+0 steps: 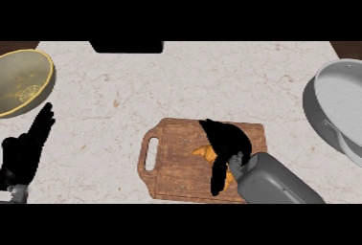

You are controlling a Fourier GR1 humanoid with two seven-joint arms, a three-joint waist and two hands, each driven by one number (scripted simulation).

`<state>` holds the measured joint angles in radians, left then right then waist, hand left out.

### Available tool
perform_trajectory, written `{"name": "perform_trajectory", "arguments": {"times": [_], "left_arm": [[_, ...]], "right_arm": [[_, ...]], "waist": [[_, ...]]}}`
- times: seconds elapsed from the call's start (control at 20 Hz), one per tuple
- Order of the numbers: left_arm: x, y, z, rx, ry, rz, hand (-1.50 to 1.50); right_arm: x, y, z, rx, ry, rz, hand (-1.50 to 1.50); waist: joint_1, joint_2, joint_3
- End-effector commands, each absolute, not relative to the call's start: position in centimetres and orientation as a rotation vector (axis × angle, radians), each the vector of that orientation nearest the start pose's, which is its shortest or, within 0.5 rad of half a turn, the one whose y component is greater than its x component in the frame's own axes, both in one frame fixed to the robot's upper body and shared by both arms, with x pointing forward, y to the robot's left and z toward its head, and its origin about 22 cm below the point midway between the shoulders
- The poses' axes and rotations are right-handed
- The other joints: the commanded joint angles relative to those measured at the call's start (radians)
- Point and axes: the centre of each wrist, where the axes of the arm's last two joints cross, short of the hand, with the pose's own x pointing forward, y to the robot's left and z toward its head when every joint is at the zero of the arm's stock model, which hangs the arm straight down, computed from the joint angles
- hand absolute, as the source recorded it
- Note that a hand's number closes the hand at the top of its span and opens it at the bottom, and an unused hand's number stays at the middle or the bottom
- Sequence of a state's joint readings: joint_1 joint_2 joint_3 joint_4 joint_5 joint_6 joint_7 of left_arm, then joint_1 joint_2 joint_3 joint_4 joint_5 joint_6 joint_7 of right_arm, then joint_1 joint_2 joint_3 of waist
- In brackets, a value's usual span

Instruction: Pick the croissant from the cutting board and place it in the pot

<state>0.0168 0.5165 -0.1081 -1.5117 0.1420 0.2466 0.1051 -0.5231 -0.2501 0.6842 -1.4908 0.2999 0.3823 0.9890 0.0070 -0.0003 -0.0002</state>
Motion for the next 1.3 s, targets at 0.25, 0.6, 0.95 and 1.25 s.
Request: {"name": "perform_trajectory", "arguments": {"times": [0.25, 0.6, 0.95, 1.25], "left_arm": [[22.0, 33.9, 1.5, 0.426, -1.393, -0.14, 0.0], [22.1, 34.2, 1.9, 0.44, -1.381, -0.133, 0.0], [24.4, 33.4, 2.6, 0.434, -1.384, -0.153, 0.0], [22.9, 33.8, 0.9, 0.44, -1.381, -0.146, 0.0]], "right_arm": [[29.1, -8.3, 5.8, -0.537, -0.671, 1.361, -1.5], [29.2, -10.4, 3.6, -0.544, -0.667, 1.371, -1.5], [29.2, -8.6, 2.3, -0.498, -0.63, 1.448, 1.5], [29.0, -7.7, 1.4, -0.523, -0.703, 1.472, 1.5]], "waist": [[0.0, 0.0, 0.0], [-0.002, 0.0, 0.0], [-0.003, 0.0, 0.0], [-0.002, 0.0, 0.0]]}}
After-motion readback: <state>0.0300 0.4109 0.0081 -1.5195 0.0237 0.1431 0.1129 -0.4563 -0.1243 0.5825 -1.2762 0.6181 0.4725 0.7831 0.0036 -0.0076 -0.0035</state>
